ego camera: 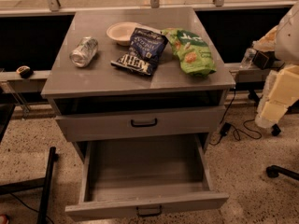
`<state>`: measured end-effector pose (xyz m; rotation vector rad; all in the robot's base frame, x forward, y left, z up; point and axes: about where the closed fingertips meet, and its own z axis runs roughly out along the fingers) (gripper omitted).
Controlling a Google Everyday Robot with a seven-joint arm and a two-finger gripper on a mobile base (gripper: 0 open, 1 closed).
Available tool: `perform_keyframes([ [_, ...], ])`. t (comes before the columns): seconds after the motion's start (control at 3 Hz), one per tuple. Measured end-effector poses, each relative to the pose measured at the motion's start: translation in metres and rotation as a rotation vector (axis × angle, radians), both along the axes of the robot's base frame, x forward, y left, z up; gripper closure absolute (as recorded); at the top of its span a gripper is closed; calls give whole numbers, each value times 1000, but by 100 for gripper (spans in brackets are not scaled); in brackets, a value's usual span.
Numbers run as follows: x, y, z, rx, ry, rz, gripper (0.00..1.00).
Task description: Close middle drawer
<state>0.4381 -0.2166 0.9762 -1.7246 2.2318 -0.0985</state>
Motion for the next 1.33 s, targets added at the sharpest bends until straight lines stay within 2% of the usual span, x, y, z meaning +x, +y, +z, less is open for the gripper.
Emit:
perform_keyframes([
  [0.33,0,0,0,0,0,0,0],
  [0.67,1,-12,-31,42,35,-33,0],
  [1.0,-12,-25,-109,129,119,-61,0],
  [1.33,-40,-43,-190,222,127,-110,0],
])
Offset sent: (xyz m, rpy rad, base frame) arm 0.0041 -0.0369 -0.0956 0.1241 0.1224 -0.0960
